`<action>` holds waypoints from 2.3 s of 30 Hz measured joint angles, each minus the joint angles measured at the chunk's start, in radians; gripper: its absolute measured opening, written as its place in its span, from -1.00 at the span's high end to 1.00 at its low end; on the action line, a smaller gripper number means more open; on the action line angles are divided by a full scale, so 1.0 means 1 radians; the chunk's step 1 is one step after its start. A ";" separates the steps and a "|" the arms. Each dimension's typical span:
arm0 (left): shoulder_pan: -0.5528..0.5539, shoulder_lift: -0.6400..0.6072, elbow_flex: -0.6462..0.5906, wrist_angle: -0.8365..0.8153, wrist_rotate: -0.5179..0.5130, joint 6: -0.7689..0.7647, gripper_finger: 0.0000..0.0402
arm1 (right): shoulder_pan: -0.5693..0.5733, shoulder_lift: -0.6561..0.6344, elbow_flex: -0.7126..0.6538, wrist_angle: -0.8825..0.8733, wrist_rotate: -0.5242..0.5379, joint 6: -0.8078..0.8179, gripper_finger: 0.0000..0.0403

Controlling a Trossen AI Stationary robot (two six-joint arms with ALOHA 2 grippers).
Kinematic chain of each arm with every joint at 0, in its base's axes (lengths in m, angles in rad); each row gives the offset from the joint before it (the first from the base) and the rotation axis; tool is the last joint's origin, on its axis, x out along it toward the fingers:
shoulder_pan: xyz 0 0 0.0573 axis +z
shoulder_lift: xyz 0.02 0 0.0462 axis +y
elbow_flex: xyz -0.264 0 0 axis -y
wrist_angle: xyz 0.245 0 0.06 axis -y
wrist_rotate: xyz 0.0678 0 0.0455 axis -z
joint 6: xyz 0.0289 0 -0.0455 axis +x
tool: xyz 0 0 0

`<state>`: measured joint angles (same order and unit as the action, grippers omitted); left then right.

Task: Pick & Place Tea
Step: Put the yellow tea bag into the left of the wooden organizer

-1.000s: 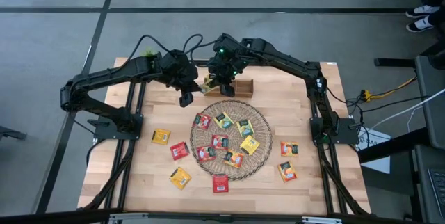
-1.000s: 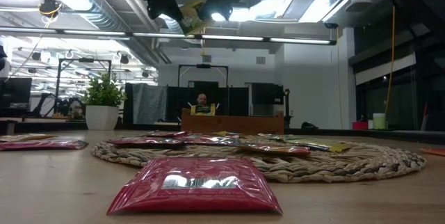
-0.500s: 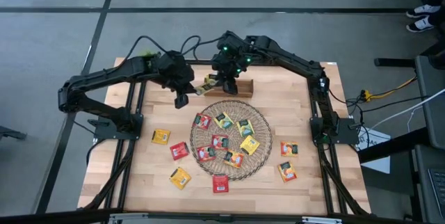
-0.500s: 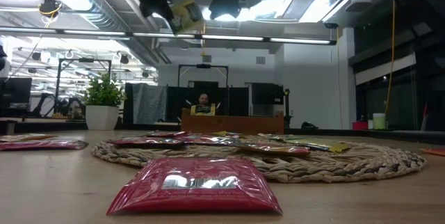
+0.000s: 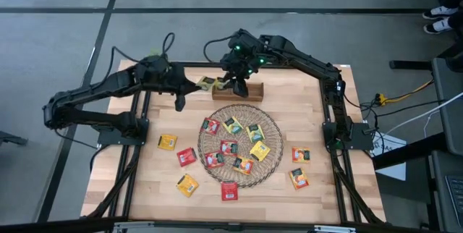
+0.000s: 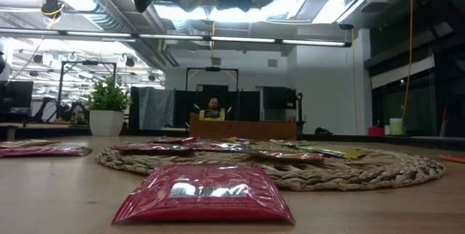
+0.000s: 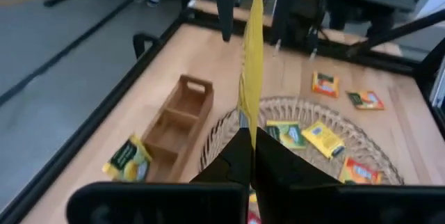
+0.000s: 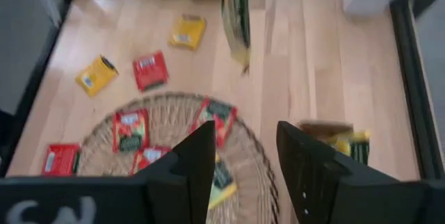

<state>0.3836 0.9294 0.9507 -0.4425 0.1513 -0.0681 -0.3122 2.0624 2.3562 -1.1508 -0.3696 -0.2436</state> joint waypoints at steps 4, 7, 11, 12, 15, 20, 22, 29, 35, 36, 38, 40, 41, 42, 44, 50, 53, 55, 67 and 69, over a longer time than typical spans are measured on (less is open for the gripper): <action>0.000 -0.008 -0.015 0.027 0.000 0.018 0.99 | 0.000 0.000 0.000 0.080 -0.043 0.005 0.24; 0.000 -0.007 -0.015 0.029 0.000 0.050 0.99 | 0.000 0.000 0.000 0.126 -0.052 0.026 0.24; 0.002 -0.004 -0.015 0.031 0.000 0.055 0.99 | 0.000 0.000 0.000 0.147 -0.054 0.034 0.24; 0.003 -0.005 -0.015 0.031 0.000 0.055 0.99 | 0.000 0.000 0.000 0.149 -0.054 0.035 0.24; 0.003 -0.005 -0.015 0.031 0.006 0.056 0.99 | 0.000 0.000 0.000 0.154 -0.053 0.035 0.25; 0.003 -0.005 -0.015 0.031 0.007 0.056 0.99 | 0.000 0.000 0.000 0.155 -0.061 0.034 0.57; 0.003 -0.005 -0.015 0.032 0.008 0.055 0.99 | 0.000 0.000 0.000 0.155 -0.093 0.034 0.81; 0.003 -0.004 -0.015 0.046 -0.012 0.023 0.99 | -0.001 0.000 0.000 0.155 -0.113 0.053 0.98; 0.005 -0.005 -0.015 0.010 -0.082 -0.048 0.88 | -0.015 0.000 0.000 0.117 -0.094 0.051 0.98; 0.010 -0.004 -0.015 0.004 -0.090 -0.061 0.83 | -0.018 0.000 0.000 0.107 -0.080 0.049 0.98; 0.020 -0.007 -0.015 -0.004 -0.093 -0.097 0.70 | -0.025 0.000 0.000 0.084 -0.070 0.031 0.99; 0.031 -0.009 -0.015 -0.017 -0.079 -0.135 0.56 | -0.034 0.000 0.000 0.064 -0.063 0.029 0.99; 0.036 -0.008 -0.015 -0.025 -0.069 -0.141 0.49 | -0.038 0.000 0.000 0.060 -0.052 0.026 0.99; 0.040 -0.008 -0.015 -0.031 -0.064 -0.143 0.42 | -0.043 0.002 0.000 0.057 -0.038 0.024 0.99; 0.046 -0.008 -0.015 -0.032 -0.046 -0.142 0.29 | -0.058 0.005 -0.001 0.043 -0.016 0.014 0.99; 0.046 -0.008 -0.015 -0.033 -0.015 -0.137 0.10 | -0.100 0.053 -0.023 0.029 -0.005 -0.001 0.99; 0.046 -0.008 -0.015 -0.033 -0.016 -0.138 0.09 | -0.104 0.095 -0.023 0.024 0.003 -0.012 0.99; 0.046 -0.008 -0.015 -0.033 -0.016 -0.138 0.09 | -0.104 0.123 -0.023 0.020 0.017 -0.032 0.99; 0.046 -0.008 -0.015 -0.032 -0.018 -0.138 0.16 | -0.136 0.247 -0.024 0.001 0.115 -0.136 1.00; 0.046 -0.008 -0.015 -0.032 -0.018 -0.138 0.16 | -0.144 0.256 -0.024 0.001 0.115 -0.148 1.00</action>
<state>0.4294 0.9218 0.9356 -0.4748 0.1329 -0.2066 -0.4558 2.3189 2.3325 -1.1500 -0.2541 -0.3920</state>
